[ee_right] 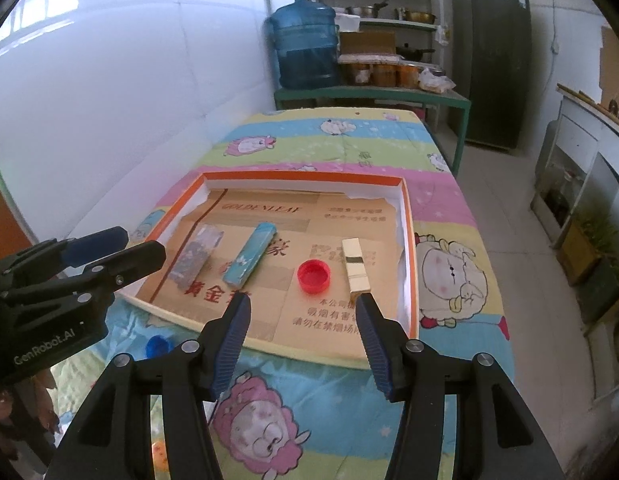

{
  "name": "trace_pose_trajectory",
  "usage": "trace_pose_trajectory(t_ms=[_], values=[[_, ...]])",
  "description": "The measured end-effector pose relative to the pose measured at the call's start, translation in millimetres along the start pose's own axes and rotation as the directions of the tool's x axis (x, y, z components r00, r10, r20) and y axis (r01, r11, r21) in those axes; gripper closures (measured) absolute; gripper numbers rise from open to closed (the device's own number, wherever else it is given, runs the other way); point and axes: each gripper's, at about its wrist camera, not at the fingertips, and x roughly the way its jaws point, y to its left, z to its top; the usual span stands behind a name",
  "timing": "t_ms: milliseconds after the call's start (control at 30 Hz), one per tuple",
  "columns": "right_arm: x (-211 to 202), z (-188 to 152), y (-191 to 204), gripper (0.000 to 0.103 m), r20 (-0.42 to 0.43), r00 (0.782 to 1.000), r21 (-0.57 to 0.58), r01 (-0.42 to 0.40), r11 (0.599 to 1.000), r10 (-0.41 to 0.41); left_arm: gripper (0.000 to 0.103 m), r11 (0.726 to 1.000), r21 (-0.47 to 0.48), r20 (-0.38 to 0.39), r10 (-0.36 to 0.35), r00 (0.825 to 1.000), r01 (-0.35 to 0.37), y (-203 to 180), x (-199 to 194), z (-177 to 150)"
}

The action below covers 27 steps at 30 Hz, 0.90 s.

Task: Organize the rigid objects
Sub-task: 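Withdraw both open grippers from the tray toward the items on the quilt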

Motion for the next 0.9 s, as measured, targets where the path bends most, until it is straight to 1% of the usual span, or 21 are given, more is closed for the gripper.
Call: trace_pose_trajectory(t_ms=[233,433,733,900], values=[[-19,-10,16,0.047,0.010,1.000,-0.011,-0.004,1.000,0.004,0.051,1.000,-0.007,0.018,-0.003,1.000,0.003,4,-22,-15],[-35,-24,30,0.047,0.009,1.000,-0.017,-0.007,1.000,0.008,0.051,1.000,-0.023,0.018,-0.009,1.000,0.010,11,-36,-26],[-53,-45,46,0.047,0.001,1.000,-0.017,-0.010,1.000,0.010,0.051,0.999,-0.036,0.016,0.000,1.000,0.000,22,-59,-52],[-65,-61,57,0.047,-0.003,1.000,-0.020,-0.007,1.000,0.007,0.051,0.998,-0.059,0.018,0.000,1.000,0.001,29,-71,-68]])
